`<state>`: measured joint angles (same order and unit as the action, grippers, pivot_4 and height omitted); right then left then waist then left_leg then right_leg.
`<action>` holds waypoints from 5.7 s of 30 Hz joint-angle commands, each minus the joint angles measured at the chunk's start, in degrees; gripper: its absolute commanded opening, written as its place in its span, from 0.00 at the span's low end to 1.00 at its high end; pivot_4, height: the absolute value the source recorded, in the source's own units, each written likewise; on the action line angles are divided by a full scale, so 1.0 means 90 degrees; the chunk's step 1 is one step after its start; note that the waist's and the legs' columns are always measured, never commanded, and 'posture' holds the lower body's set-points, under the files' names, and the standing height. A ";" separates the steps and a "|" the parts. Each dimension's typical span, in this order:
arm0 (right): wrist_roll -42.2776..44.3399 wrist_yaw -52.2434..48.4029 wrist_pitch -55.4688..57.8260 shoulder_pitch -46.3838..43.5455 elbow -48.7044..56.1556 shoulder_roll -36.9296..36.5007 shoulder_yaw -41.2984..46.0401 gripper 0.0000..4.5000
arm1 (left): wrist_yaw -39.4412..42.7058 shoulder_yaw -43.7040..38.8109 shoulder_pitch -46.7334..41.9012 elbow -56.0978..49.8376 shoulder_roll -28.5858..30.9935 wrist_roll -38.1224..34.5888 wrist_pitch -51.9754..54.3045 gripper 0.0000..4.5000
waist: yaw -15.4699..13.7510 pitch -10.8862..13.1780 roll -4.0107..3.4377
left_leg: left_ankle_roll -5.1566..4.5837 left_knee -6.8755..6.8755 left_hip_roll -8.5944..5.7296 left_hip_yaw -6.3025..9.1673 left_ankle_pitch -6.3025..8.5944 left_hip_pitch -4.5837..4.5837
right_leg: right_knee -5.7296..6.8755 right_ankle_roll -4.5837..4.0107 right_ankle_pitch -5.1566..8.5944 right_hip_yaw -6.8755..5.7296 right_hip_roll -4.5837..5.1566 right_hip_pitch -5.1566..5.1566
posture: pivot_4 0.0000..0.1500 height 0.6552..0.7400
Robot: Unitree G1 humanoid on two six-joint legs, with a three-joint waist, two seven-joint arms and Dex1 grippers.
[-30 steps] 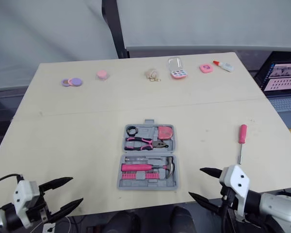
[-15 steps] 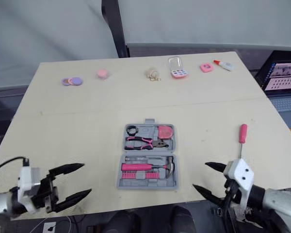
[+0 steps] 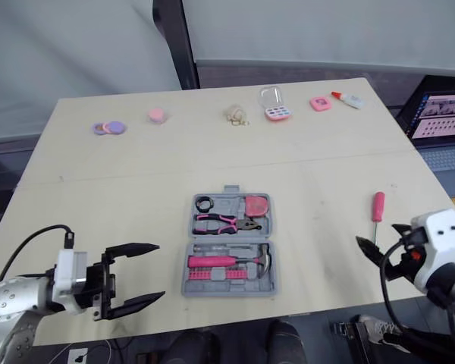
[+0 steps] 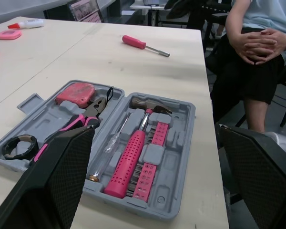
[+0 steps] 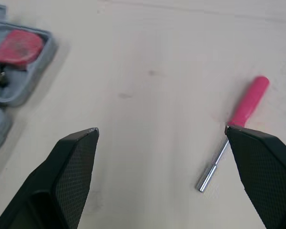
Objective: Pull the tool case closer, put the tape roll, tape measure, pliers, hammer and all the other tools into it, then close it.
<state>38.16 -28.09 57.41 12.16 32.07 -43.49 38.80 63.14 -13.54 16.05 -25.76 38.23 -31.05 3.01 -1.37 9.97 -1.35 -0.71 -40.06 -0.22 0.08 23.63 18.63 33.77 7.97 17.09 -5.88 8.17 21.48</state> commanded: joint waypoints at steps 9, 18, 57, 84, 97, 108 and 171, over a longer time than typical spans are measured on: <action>-0.0789 0.1779 0.2345 -0.3642 -0.2671 -0.0321 -0.1022 1.00 | -0.0285 0.0153 0.0009 -0.0194 -0.0063 0.0129 -0.0107 1.00 | 0.0078 0.0011 -0.0027 | 0.0001 -0.0002 -0.0006 -0.0007 -0.0005 0.0027 | 0.0006 0.0003 -0.0001 -0.0006 -0.0005 0.0031 | 1.00 1.00; -0.1781 0.1935 0.2446 -0.6021 -0.5660 -0.0430 -0.2134 1.00 | -0.0664 0.0118 0.0394 -0.0545 -0.0150 0.0292 -0.0156 1.00 | 0.0154 0.0012 -0.0027 | 0.0002 -0.0013 -0.0009 -0.0076 -0.0010 0.0075 | 0.0016 0.0016 -0.0009 -0.0010 -0.0007 0.0079 | 1.00 1.00; -0.3028 0.1618 0.0265 -0.7406 -0.9577 0.0277 -0.2843 1.00 | -0.1140 0.0074 0.0551 -0.0860 -0.0065 0.0484 -0.0060 1.00 | 0.0203 0.0012 -0.0028 | 0.0022 -0.0012 0.0001 -0.0089 -0.0025 0.0093 | 0.0032 0.0018 -0.0010 -0.0008 -0.0018 0.0107 | 1.00 1.00; -0.2241 0.0146 0.3046 -0.6453 -0.5416 -0.0486 -0.4044 0.08 | -0.0414 -0.0912 0.0881 -0.0481 0.0510 -0.0728 0.0683 1.00 | 0.0160 0.0022 -0.0047 | 0.0023 -0.0018 0.0003 -0.0079 -0.0025 0.0109 | 0.0036 0.0018 -0.0010 -0.0008 -0.0019 0.0119 | 1.00 1.00; 0.1158 -0.1129 0.3899 -0.5989 -0.0483 -0.2072 -0.5361 0.08 | 0.1308 -0.1463 0.0691 0.0856 0.0770 -0.0909 0.0129 1.00 | 0.0165 0.0030 -0.0038 | 0.0026 -0.0017 0.0008 -0.0073 -0.0025 0.0111 | 0.0029 0.0017 -0.0010 -0.0008 -0.0030 0.0121 | 1.00 1.00; 0.1244 -0.1256 0.3839 -0.7609 0.0171 -0.0787 -0.7382 0.08 | 0.1614 -0.1480 0.1060 0.0852 0.0721 -0.0709 -0.0084 1.00 | 0.0177 0.0032 -0.0024 | 0.0026 -0.0014 0.0007 -0.0054 -0.0025 0.0112 | 0.0031 0.0015 -0.0010 -0.0006 -0.0026 0.0130 | 1.00 1.00; -0.0675 -0.1360 0.3205 -0.8925 -0.2241 0.3157 -1.1195 0.08 | 0.1993 -0.1842 0.1925 0.1620 0.0177 -0.0285 -0.1880 1.00 | 0.0516 0.0012 0.0011 | 0.0029 -0.0005 -0.0002 -0.0018 -0.0023 0.0106 | 0.0118 -0.0012 0.0002 -0.0073 0.0005 0.0178 | 1.00 1.00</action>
<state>32.13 -39.21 86.36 -67.33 10.98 -15.88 -61.45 81.35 -30.08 32.19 -9.78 40.14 -33.54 -13.32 3.27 10.07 -1.25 -0.45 -40.10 -0.24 -0.08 23.42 19.59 34.85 7.86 17.11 -6.53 8.23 23.09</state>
